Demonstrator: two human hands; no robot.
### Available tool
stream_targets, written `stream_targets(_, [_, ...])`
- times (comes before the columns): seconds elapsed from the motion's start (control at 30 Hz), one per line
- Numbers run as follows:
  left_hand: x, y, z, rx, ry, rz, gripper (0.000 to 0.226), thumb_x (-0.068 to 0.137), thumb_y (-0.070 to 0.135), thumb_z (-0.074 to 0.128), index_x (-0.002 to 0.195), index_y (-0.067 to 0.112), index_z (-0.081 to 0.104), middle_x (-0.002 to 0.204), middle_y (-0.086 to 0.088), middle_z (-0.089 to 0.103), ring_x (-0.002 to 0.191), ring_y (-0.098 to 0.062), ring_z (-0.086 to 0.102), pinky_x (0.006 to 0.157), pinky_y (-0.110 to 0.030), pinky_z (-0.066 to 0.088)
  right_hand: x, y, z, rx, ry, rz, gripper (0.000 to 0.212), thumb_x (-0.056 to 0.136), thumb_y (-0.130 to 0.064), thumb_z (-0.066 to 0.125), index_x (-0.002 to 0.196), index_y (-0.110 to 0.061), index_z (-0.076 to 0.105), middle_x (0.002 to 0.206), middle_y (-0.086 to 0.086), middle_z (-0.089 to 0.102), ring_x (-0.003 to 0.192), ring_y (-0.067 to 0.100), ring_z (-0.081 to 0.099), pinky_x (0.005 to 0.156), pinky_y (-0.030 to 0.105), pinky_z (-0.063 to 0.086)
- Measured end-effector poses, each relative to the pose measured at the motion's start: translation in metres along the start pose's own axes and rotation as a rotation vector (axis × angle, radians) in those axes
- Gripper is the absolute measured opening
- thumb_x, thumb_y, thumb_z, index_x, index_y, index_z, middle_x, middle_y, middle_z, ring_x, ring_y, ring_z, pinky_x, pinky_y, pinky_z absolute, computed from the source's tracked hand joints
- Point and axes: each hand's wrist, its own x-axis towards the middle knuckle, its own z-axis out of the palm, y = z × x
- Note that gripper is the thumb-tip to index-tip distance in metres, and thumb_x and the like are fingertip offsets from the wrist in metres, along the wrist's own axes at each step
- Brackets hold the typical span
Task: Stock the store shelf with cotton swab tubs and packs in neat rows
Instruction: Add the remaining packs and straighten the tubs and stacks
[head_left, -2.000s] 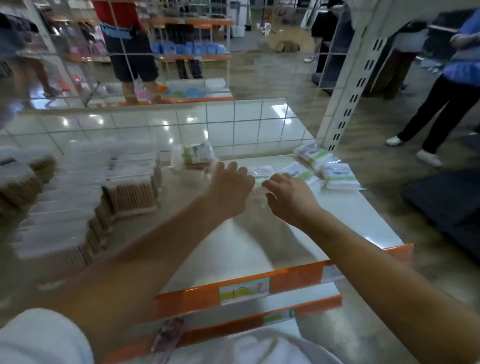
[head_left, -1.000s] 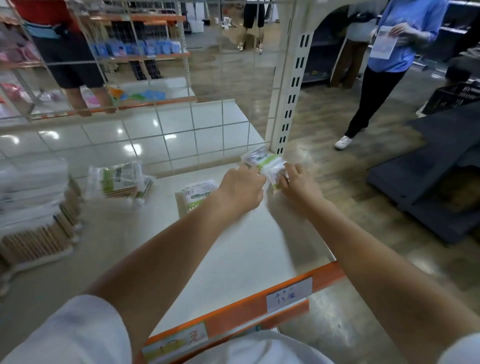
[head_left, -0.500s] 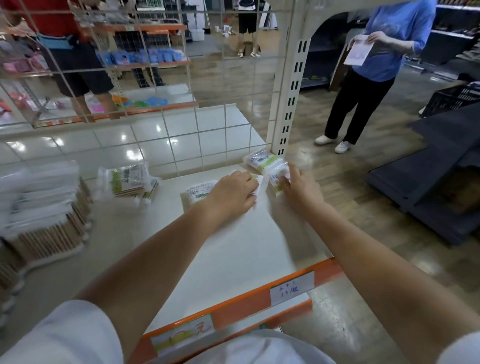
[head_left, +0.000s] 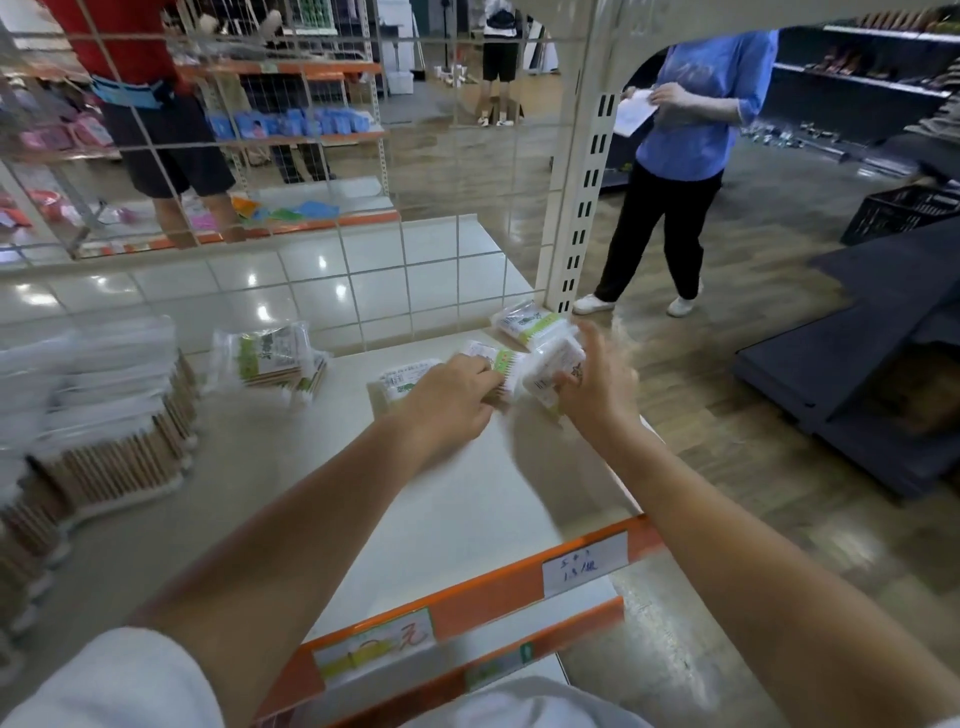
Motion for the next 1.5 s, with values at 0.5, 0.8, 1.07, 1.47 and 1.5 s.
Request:
stream_targets(0.5, [-0.036,0.016,-0.014,-0.844,0.263,-0.225,0.051,0.085,0.025,0.065,0.131,0.021,0.042,0.09,0.011,0.058,0.085,-0.001,0.056,0.078,-0.02,0.045,-0.032,-0.047,-0.005,0.821,0.066,-0.103,0.033,0.086,-0.001,0.059,0.116,-0.013,0.052,0.106,0.008,0.058,0.092,0.016,0.054,0.073,0.025,0.051])
stream_targets(0.8, [-0.048,0.001,-0.036,-1.151,0.439,-0.345,0.047,0.07,0.01,0.077,0.107,0.026,0.053,0.088,-0.015,0.067,0.078,-0.021,0.06,0.077,-0.04,0.052,-0.041,-0.056,-0.006,0.863,-0.002,-0.155,0.049,0.083,-0.01,0.066,0.125,-0.017,0.042,0.106,-0.004,0.052,0.101,0.011,0.054,0.086,0.033,0.049])
stream_targets(1.07, [-0.056,-0.019,-0.051,-1.127,0.392,-0.319,0.032,0.072,0.002,0.074,0.094,0.025,0.065,0.072,0.009,0.07,0.072,-0.013,0.067,0.074,-0.038,0.056,-0.044,-0.059,-0.002,0.819,-0.305,-0.196,0.045,0.08,-0.013,0.071,0.119,-0.021,0.05,0.112,0.001,0.058,0.103,0.014,0.056,0.085,0.026,0.048])
stream_targets(1.47, [-0.062,-0.021,-0.043,-1.346,0.259,-0.377,0.008,0.082,0.007,0.065,0.089,0.01,0.064,0.075,-0.002,0.069,0.07,-0.018,0.065,0.07,-0.033,0.055,-0.04,-0.067,0.006,0.939,-0.243,-0.187,0.027,0.086,-0.005,0.062,0.101,-0.023,0.049,0.1,0.018,0.061,0.083,0.021,0.064,0.064,0.026,0.052])
stream_targets(1.5, [-0.063,-0.02,-0.043,-1.386,0.254,-0.381,0.007,0.082,0.008,0.064,0.089,0.009,0.063,0.073,-0.002,0.069,0.07,-0.018,0.066,0.069,-0.033,0.055,-0.04,-0.068,0.007,0.959,-0.229,-0.183,0.028,0.086,-0.006,0.062,0.1,-0.025,0.048,0.101,0.02,0.06,0.083,0.023,0.064,0.065,0.031,0.054])
